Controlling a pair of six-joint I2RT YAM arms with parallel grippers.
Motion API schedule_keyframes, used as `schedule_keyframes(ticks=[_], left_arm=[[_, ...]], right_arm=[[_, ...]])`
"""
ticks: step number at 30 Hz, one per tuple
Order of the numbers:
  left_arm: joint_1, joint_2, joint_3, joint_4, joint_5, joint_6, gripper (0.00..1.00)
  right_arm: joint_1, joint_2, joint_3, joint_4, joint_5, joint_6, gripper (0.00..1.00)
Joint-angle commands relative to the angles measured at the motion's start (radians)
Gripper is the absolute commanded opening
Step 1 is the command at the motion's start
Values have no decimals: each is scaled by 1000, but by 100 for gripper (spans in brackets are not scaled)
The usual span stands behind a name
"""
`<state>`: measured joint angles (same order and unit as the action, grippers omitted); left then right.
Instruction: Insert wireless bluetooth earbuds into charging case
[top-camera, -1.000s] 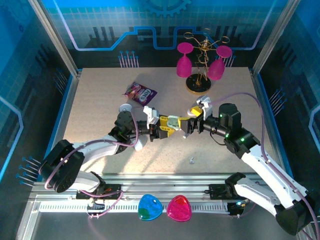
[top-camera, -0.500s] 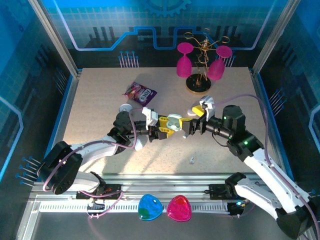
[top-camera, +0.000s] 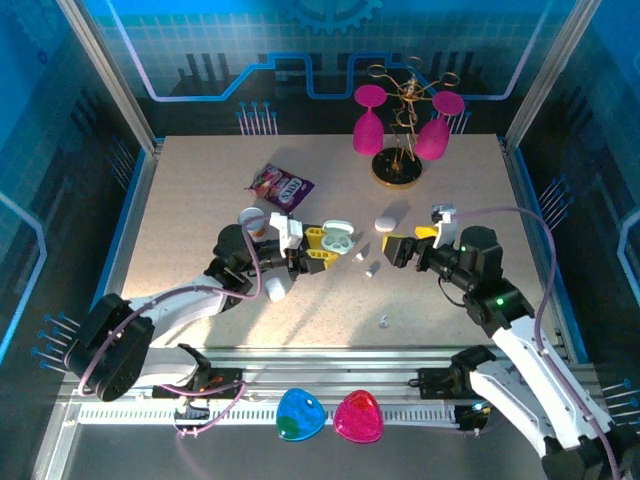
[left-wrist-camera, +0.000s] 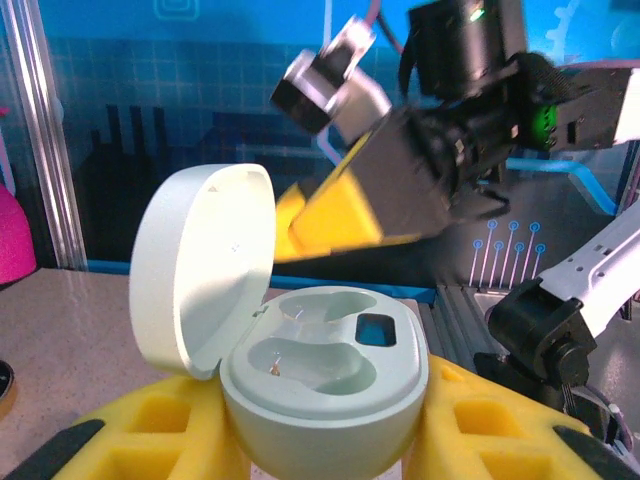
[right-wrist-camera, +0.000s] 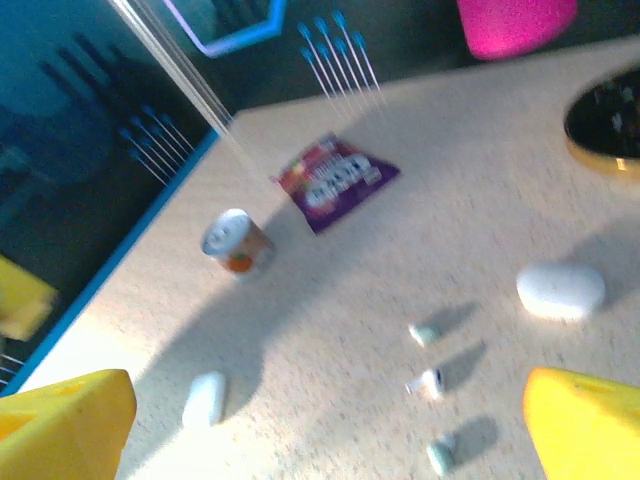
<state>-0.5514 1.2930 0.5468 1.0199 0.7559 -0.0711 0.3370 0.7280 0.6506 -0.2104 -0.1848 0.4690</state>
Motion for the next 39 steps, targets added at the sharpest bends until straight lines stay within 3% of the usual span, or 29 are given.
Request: schedule_keyframes(ticks=[1,6,14,26,39], left_arm=[[5,-36,-16,-10,-5,32,25],[5,-49,-16,-12,-2,33,25],[7,-57,-23,-24,-3,41,26],[6,-47,-28,-23,-2,43,25],[6,-67,-40,-40,-6,51,26]], right_arm=[[-10,59,-23,-85,42,32,97],[-1,206,-26,-69,60,36,89],[102,435,14,-61,198,-2,69],[195,728,75,6,194,-11,68],[255,850,135,52,157,-6,64]])
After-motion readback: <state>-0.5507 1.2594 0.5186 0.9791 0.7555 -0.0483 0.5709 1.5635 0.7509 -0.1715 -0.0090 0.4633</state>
